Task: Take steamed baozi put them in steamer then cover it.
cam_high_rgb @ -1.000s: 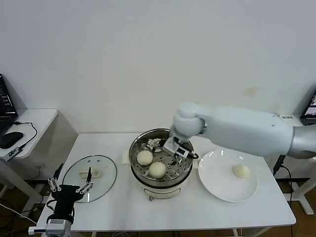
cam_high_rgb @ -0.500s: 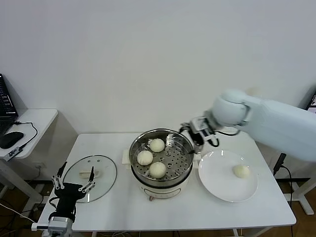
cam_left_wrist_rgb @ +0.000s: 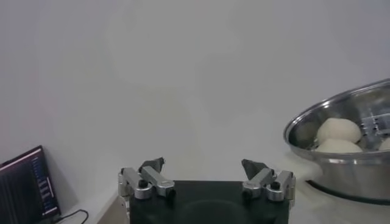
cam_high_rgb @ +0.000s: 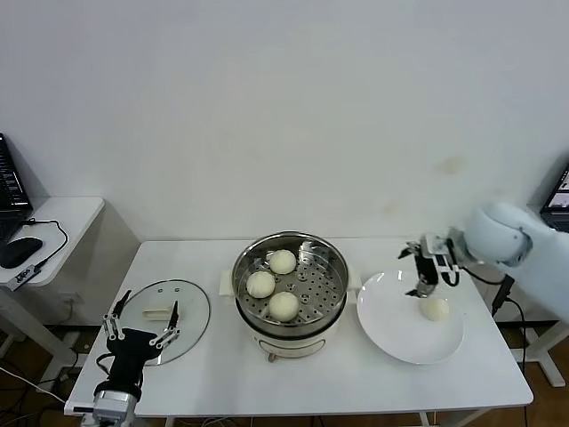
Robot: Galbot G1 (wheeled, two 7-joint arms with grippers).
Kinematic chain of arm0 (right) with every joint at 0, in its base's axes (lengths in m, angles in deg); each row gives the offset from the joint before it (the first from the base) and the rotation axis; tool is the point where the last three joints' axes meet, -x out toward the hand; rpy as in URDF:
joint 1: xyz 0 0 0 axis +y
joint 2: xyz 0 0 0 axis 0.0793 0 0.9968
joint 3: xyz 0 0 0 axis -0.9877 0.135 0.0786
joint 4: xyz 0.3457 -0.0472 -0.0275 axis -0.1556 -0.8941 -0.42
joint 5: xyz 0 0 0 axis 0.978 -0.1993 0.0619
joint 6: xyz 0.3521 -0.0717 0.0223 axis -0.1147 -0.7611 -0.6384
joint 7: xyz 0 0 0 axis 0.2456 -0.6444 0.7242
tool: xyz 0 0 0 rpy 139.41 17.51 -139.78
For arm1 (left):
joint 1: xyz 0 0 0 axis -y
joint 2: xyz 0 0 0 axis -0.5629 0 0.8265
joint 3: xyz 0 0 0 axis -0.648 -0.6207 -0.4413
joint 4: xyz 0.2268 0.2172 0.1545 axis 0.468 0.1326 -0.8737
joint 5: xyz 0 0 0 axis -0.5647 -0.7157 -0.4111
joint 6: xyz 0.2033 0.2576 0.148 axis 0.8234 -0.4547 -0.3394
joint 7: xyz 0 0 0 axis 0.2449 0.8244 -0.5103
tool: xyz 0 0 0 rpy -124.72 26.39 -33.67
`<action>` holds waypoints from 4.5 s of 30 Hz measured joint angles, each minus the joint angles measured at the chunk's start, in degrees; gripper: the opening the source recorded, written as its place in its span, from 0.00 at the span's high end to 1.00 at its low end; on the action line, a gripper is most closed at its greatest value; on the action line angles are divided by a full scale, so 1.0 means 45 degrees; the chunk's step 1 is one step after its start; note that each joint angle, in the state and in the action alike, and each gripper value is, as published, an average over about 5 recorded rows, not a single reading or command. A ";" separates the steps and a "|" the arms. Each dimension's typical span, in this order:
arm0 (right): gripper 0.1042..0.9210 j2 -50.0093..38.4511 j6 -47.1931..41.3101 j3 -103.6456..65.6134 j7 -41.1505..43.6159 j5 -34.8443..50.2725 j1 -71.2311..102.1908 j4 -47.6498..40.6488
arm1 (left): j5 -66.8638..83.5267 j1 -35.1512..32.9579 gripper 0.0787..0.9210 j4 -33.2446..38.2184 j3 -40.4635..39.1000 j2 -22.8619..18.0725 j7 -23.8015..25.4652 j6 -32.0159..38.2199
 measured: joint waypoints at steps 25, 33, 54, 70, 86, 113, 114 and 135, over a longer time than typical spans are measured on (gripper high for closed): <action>0.12 0.2301 0.1769 -0.3735 0.0443 -0.3512 0.4033 -0.5184 | -0.0076 -0.0401 0.12 0.0198 0.0360 -0.0214 0.0001 0.0001; 0.15 0.3161 0.1961 -0.3872 0.0297 -0.3894 0.4110 -0.6460 | -0.0075 -0.0379 0.12 0.0036 0.0384 -0.0260 0.0001 0.0024; 0.46 0.3211 0.1635 -0.3111 0.0890 -0.3598 0.3038 -0.6716 | 0.0045 -0.0333 0.12 -0.0122 0.0550 -0.0289 -0.0001 0.0075; 0.44 0.2338 0.0103 0.1587 0.1021 -0.0534 -0.2632 -0.3391 | 0.0041 0.0035 0.12 -0.0449 0.0251 -0.0300 -0.0007 0.0053; 0.43 0.4574 -0.2594 0.5047 -0.0835 0.4494 -0.6962 -0.0541 | -0.0033 0.0093 0.12 -0.0360 0.0175 -0.0307 -0.0023 0.0047; 0.42 0.6940 -0.4303 0.6242 -0.2945 0.5205 -0.4990 -0.1314 | 0.0114 0.0148 0.12 -0.0311 0.0489 -0.0374 -0.0023 0.0052; 0.42 0.6971 -0.4312 0.6216 -0.2967 0.5146 -0.4901 -0.1372 | 0.0123 0.0141 0.12 -0.0310 0.0502 -0.0375 -0.0023 0.0056; 0.12 0.6426 -0.4463 0.5404 -0.3005 0.5114 -0.4557 -0.0924 | 0.0096 0.0121 0.12 -0.0273 0.0429 -0.0430 -0.0021 0.0076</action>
